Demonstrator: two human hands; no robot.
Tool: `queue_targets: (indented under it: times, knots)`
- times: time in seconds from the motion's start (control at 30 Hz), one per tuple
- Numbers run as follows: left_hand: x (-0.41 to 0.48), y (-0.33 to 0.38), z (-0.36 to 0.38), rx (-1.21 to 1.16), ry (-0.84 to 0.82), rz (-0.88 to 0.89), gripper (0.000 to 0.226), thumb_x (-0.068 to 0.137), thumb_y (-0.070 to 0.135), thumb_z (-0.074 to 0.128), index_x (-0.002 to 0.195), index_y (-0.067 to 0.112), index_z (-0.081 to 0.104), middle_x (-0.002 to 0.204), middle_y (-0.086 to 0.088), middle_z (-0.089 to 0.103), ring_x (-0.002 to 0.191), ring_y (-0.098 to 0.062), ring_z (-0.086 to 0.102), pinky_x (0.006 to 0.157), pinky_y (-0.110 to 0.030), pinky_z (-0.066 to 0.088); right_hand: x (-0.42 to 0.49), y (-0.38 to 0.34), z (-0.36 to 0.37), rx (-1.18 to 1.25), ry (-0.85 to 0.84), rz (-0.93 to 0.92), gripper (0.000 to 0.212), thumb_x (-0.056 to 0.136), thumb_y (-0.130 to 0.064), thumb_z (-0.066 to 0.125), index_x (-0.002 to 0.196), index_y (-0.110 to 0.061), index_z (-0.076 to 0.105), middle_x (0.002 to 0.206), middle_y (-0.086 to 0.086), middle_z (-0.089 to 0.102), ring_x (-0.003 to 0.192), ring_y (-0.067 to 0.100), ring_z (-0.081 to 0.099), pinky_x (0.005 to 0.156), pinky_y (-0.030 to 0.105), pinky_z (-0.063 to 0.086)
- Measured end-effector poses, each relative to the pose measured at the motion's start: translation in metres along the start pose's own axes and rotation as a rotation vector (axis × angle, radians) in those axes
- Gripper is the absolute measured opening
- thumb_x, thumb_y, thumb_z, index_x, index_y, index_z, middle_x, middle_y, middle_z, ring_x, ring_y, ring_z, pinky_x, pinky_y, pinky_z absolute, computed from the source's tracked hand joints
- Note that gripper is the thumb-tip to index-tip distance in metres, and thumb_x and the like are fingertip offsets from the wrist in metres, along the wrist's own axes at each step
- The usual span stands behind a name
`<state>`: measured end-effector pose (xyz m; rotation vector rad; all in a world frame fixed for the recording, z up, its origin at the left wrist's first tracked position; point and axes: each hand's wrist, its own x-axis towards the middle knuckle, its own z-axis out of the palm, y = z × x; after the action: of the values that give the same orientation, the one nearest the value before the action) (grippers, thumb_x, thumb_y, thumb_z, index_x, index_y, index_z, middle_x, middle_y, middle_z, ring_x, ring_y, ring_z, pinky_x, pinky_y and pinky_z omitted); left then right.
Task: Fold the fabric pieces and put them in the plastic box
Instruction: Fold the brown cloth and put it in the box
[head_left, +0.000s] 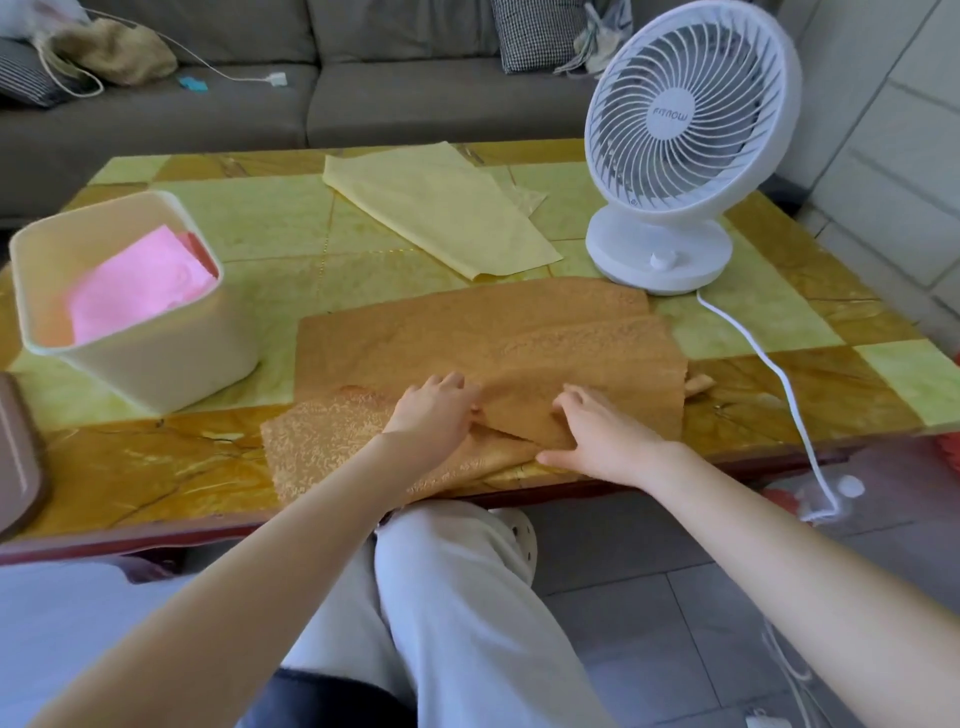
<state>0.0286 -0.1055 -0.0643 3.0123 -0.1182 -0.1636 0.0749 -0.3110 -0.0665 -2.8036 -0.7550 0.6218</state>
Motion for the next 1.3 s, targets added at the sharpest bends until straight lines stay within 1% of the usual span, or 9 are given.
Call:
queue_targets:
  times: [0.07, 0.13, 0.23, 0.37, 0.5, 0.77, 0.93, 1.03, 1.3]
  knots:
    - [0.003, 0.000, 0.000, -0.011, 0.006, -0.002, 0.031, 0.095, 0.011, 0.043, 0.123, 0.022, 0.050, 0.118, -0.001, 0.050, 0.104, -0.022, 0.053, 0.074, -0.029, 0.040, -0.009, 0.005, 0.005, -0.043, 0.045, -0.065, 0.064, 0.088, -0.047, 0.056, 0.141, -0.017, 0.034, 0.153, 0.003, 0.024, 0.141, 0.022, 0.023, 0.110, 0.038, 0.028]
    - [0.006, 0.002, -0.003, 0.004, -0.004, -0.016, 0.027, 0.097, 0.011, 0.040, 0.119, 0.021, 0.053, 0.113, -0.001, 0.052, 0.097, -0.022, 0.056, 0.066, -0.029, 0.039, -0.016, 0.012, 0.004, -0.073, 0.122, -0.095, 0.047, 0.093, -0.033, 0.052, 0.137, -0.018, 0.042, 0.147, 0.002, 0.038, 0.133, 0.021, 0.039, 0.103, 0.034, 0.038]
    - [0.014, 0.003, -0.013, -0.019, -0.053, -0.036, 0.025, 0.098, 0.014, 0.039, 0.112, 0.018, 0.060, 0.104, -0.001, 0.060, 0.085, -0.021, 0.059, 0.063, -0.028, 0.043, -0.021, 0.019, -0.012, -0.114, 0.202, -0.069, 0.025, 0.096, -0.022, 0.044, 0.118, -0.019, 0.055, 0.109, 0.004, 0.066, 0.093, 0.023, 0.063, 0.071, 0.032, 0.049]
    - [0.034, 0.002, -0.042, -0.186, -0.007, -0.093, 0.024, 0.096, 0.007, 0.043, 0.106, 0.011, 0.064, 0.092, -0.004, 0.062, 0.071, -0.017, 0.056, 0.059, -0.024, 0.043, -0.012, 0.026, -0.059, -0.176, 0.168, 0.033, 0.029, 0.099, -0.027, 0.037, 0.080, -0.014, 0.054, 0.078, -0.001, 0.056, 0.076, 0.024, 0.058, 0.061, 0.030, 0.041]
    - [0.066, 0.007, -0.068, -0.296, 0.118, -0.159, 0.026, 0.093, 0.002, 0.041, 0.108, 0.007, 0.062, 0.109, -0.013, 0.062, 0.089, -0.028, 0.057, 0.072, -0.032, 0.047, 0.019, 0.025, -0.107, -0.397, 0.358, 0.196, 0.026, 0.098, -0.026, 0.046, 0.106, -0.008, 0.063, 0.111, 0.010, 0.055, 0.110, 0.030, 0.050, 0.082, 0.035, 0.040]
    - [0.118, 0.020, -0.064, -0.353, 0.202, -0.174, 0.028, 0.095, 0.002, 0.036, 0.111, 0.004, 0.059, 0.111, -0.015, 0.060, 0.093, -0.031, 0.057, 0.075, -0.037, 0.048, 0.069, 0.035, -0.128, -0.598, 0.470, 0.453, 0.031, 0.082, 0.001, 0.058, 0.110, -0.010, 0.061, 0.110, 0.009, 0.058, 0.107, 0.028, 0.054, 0.068, 0.031, 0.035]
    - [0.134, 0.015, -0.041, -0.377, 0.127, -0.184, 0.029, 0.095, 0.007, 0.038, 0.118, 0.010, 0.056, 0.122, -0.011, 0.056, 0.098, -0.029, 0.057, 0.075, -0.035, 0.047, 0.085, 0.045, -0.100, -0.336, 0.434, 0.350, 0.036, 0.085, 0.003, 0.053, 0.120, -0.007, 0.054, 0.120, 0.011, 0.055, 0.110, 0.030, 0.056, 0.078, 0.034, 0.045]
    - [0.132, 0.016, -0.028, -0.355, 0.026, -0.132, 0.044, 0.096, 0.011, 0.042, 0.139, 0.017, 0.037, 0.145, -0.008, 0.032, 0.116, -0.030, 0.051, 0.087, -0.036, 0.046, 0.085, 0.046, -0.079, -0.144, 0.401, 0.219, 0.049, 0.093, -0.008, 0.050, 0.139, -0.006, 0.033, 0.143, 0.016, 0.033, 0.128, 0.032, 0.038, 0.100, 0.040, 0.040]
    - [0.074, 0.023, 0.004, -0.096, -0.070, -0.129, 0.041, 0.097, 0.034, 0.038, 0.136, 0.021, 0.036, 0.133, -0.006, 0.037, 0.121, -0.028, 0.037, 0.092, -0.047, 0.037, 0.036, 0.019, -0.006, 0.060, 0.276, 0.031, 0.048, 0.098, -0.039, 0.039, 0.141, -0.017, 0.037, 0.152, 0.005, 0.030, 0.139, 0.024, 0.031, 0.113, 0.039, 0.028]
